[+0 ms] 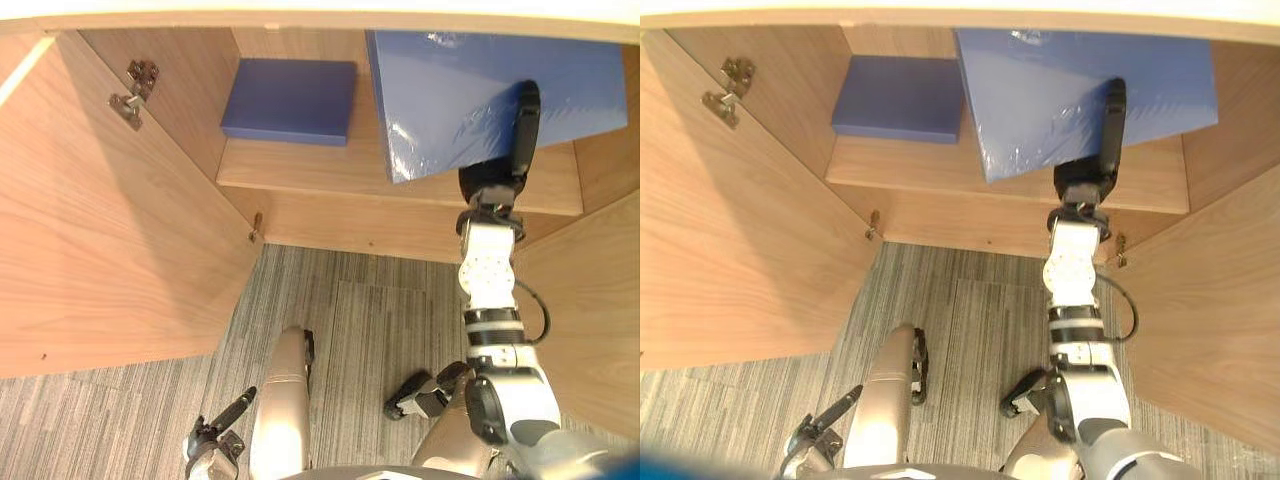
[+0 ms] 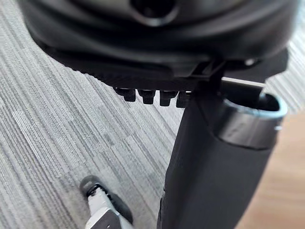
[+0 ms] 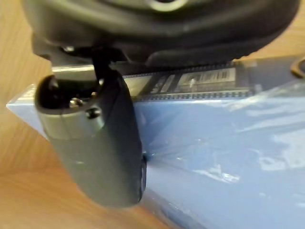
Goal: Walk over to the cabinet, pick up the folder, carry it to the office cabinet, place the folder inside the office cabinet, then close the office cabinet door
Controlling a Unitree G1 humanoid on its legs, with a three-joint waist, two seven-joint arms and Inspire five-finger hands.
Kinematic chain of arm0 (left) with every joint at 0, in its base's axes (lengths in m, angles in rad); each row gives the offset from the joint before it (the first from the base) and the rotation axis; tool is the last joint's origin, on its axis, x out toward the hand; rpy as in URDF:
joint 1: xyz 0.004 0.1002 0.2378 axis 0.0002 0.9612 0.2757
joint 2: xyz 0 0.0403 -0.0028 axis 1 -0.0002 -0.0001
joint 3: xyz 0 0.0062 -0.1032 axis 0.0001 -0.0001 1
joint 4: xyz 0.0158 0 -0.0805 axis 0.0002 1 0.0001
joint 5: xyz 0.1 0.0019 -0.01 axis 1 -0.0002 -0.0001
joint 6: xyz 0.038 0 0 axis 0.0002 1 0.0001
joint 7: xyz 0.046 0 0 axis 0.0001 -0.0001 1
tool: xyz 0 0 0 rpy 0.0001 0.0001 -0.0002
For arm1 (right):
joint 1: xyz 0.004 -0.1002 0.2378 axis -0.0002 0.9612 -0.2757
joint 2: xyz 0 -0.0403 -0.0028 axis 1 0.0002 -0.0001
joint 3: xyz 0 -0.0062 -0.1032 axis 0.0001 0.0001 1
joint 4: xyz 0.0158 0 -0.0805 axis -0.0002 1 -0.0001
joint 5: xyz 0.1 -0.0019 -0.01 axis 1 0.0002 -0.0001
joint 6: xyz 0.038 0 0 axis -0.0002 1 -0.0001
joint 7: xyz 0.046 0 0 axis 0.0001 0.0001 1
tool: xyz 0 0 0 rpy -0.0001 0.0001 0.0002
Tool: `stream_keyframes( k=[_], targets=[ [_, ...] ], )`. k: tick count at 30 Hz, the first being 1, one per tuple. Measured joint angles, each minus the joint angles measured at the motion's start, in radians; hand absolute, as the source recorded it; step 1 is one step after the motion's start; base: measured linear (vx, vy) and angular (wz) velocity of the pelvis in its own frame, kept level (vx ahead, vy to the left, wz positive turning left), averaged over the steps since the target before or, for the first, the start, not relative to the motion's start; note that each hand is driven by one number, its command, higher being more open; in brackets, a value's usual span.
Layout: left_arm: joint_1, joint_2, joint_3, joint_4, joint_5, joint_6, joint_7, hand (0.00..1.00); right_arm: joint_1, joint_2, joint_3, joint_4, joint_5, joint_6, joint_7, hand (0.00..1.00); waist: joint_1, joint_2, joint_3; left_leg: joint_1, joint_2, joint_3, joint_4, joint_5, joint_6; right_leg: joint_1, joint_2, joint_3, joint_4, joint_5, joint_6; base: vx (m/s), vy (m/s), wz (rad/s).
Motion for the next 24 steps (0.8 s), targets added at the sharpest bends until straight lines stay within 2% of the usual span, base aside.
stream_keyframes(
  k=[5,8,10,12,13,17,20,24],
  targets=[
    [-0.037,-0.005,0.003,-0.004,-0.067,-0.009,0.046,1.00,-0.239,-0.064,-0.037,0.228,0.015,0.022,-0.084,0.00,0.010,0.012,0.008,-0.068,-0.003,-0.009,0.005,0.025,-0.003,-0.059,0.000,-0.007,0.007,0.012,-0.022,-0.01,-0.008,0.05],
    [-0.065,-0.023,-0.003,-0.045,-0.072,-0.010,0.051,1.00,-0.328,-0.108,-0.025,0.329,0.029,0.035,-0.098,0.00,0.013,0.028,0.018,-0.108,-0.025,-0.027,0.019,0.031,-0.003,-0.084,-0.027,-0.014,0.033,0.009,-0.029,0.00,-0.027,0.23],
    [-0.079,-0.025,-0.035,-0.086,-0.072,-0.011,0.051,1.00,-0.401,-0.153,0.016,0.405,0.077,0.039,-0.104,0.00,0.024,0.049,0.038,-0.150,-0.033,-0.038,0.043,0.033,-0.003,-0.107,-0.038,-0.023,0.055,0.004,-0.034,-0.01,-0.021,0.20],
    [-0.087,-0.024,-0.050,-0.110,-0.072,-0.013,0.055,1.00,-0.431,-0.174,0.024,0.430,0.112,0.038,-0.118,0.00,0.032,0.053,0.045,-0.179,-0.050,-0.041,0.054,0.037,-0.002,-0.130,-0.060,-0.023,0.077,-0.003,-0.037,-0.01,-0.027,0.27],
    [-0.098,-0.026,-0.062,-0.127,-0.072,-0.013,0.061,1.00,-0.454,-0.193,0.023,0.444,0.136,0.033,-0.131,0.00,0.039,0.064,0.058,-0.197,-0.062,-0.052,0.066,0.039,-0.001,-0.138,-0.073,-0.024,0.093,-0.008,-0.035,-0.01,-0.040,0.33],
    [-0.101,-0.026,-0.085,-0.179,-0.072,-0.014,0.066,1.00,-0.487,-0.216,-0.004,0.446,0.173,-0.015,-0.174,0.00,0.058,0.072,0.078,-0.261,-0.088,-0.061,0.093,0.048,0.002,-0.188,-0.107,-0.021,0.133,-0.020,-0.038,0.00,-0.041,0.22],
    [-0.101,-0.026,-0.085,-0.186,-0.072,-0.013,0.075,1.00,-0.493,-0.235,-0.051,0.446,0.173,-0.022,-0.222,0.00,0.068,0.080,0.090,-0.292,-0.094,-0.063,0.117,0.049,0.003,-0.216,-0.116,-0.006,0.155,-0.024,-0.039,0.01,-0.047,0.10],
    [-0.101,-0.026,-0.085,-0.196,-0.072,-0.013,0.078,1.00,-0.498,-0.253,-0.088,0.443,0.140,-0.027,-0.232,0.00,0.068,0.085,0.100,-0.306,-0.096,-0.061,0.135,0.050,0.006,-0.234,-0.123,0.007,0.175,-0.028,-0.041,0.00,-0.058,0.01]
  ],
)
